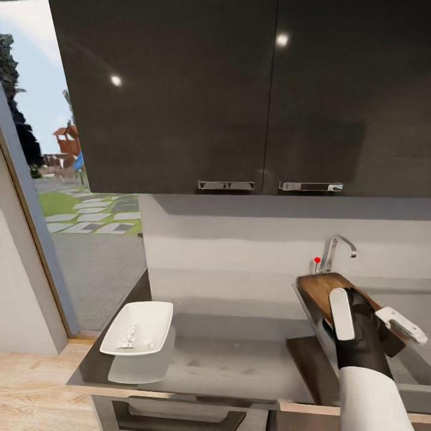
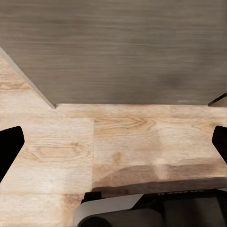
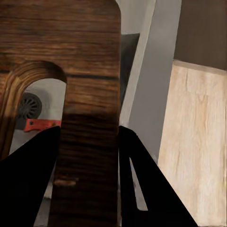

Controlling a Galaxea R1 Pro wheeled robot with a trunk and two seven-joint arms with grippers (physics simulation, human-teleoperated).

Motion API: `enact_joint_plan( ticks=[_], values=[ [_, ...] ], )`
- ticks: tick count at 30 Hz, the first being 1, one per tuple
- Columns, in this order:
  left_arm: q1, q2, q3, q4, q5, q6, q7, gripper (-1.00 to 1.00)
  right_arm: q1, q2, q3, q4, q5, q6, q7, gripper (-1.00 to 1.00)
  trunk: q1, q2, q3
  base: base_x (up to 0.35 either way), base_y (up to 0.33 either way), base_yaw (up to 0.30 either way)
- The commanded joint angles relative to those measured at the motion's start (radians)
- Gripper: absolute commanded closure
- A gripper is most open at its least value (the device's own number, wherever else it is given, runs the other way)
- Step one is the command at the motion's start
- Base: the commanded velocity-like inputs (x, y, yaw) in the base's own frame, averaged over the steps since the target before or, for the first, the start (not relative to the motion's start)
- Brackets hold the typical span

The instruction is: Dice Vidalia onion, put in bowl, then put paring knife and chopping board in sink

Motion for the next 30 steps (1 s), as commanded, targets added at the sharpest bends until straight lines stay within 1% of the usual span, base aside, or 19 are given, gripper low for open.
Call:
enact_joint_plan(
  ticks=[1, 4, 6, 8, 11, 14, 15, 19, 24, 27, 30],
  values=[
    [0.001, 0.000, -0.002, 0.002, 0.002, -0.002, 0.001, -1.00, -0.030, -0.008, -0.001, 0.052, -0.001, 0.009, -0.005, 1.00, 0.000, -0.001, 0.000, 0.000, 0.000, 0.000],
    [0.001, 0.000, -0.002, 0.010, 0.002, -0.002, 0.001, -1.00, -0.111, -0.036, 0.000, 0.213, -0.004, -0.021, -0.003, 1.00, 0.000, -0.001, 0.000, 0.000, 0.000, 0.000],
    [0.001, 0.000, -0.002, 0.012, 0.002, -0.002, 0.001, -1.00, -0.143, -0.057, 0.000, 0.288, -0.005, -0.066, 0.000, 1.00, 0.000, -0.001, 0.000, 0.000, 0.000, 0.000],
    [0.001, 0.000, -0.002, 0.012, 0.002, -0.002, 0.001, -1.00, -0.158, -0.076, 0.000, 0.336, -0.005, -0.090, 0.002, 1.00, 0.000, -0.001, 0.000, 0.000, 0.000, 0.000],
    [0.001, -0.001, -0.003, 0.013, 0.002, -0.002, 0.001, -1.00, -0.171, -0.089, -0.001, 0.369, -0.005, -0.106, 0.002, 1.00, 0.000, -0.001, 0.000, 0.000, 0.000, 0.000],
    [0.001, -0.001, -0.018, 0.013, 0.002, -0.002, 0.002, -1.00, -0.176, -0.093, -0.003, 0.397, -0.004, -0.135, 0.003, 1.00, 0.000, -0.001, 0.000, 0.000, 0.000, 0.000],
    [0.001, 0.000, -0.031, 0.014, 0.002, -0.002, 0.003, -1.00, -0.178, -0.094, -0.005, 0.409, -0.004, -0.170, 0.000, 1.00, 0.000, -0.001, 0.000, 0.000, 0.000, 0.000],
    [0.001, 0.000, -0.044, 0.017, 0.001, -0.002, 0.005, -1.00, -0.179, -0.088, -0.008, 0.416, -0.003, -0.229, -0.011, 1.00, 0.000, -0.001, 0.000, 0.000, 0.000, 0.000],
    [0.001, 0.000, -0.046, 0.017, 0.001, -0.002, 0.005, -1.00, -0.179, -0.083, -0.008, 0.410, -0.005, -0.243, -0.068, 1.00, 0.000, -0.001, -0.002, 0.000, 0.000, 0.000],
    [0.001, 0.000, -0.047, 0.018, 0.001, -0.002, 0.005, -1.00, -0.179, -0.081, -0.007, 0.410, -0.007, -0.247, -0.082, 1.00, 0.000, -0.001, -0.005, 0.000, 0.000, 0.000],
    [0.001, 0.000, -0.047, 0.019, 0.001, -0.002, 0.005, -1.00, -0.179, -0.081, -0.014, 0.411, -0.021, -0.252, -0.085, 1.00, 0.000, -0.001, -0.010, 0.000, 0.000, 0.000]
  ],
)
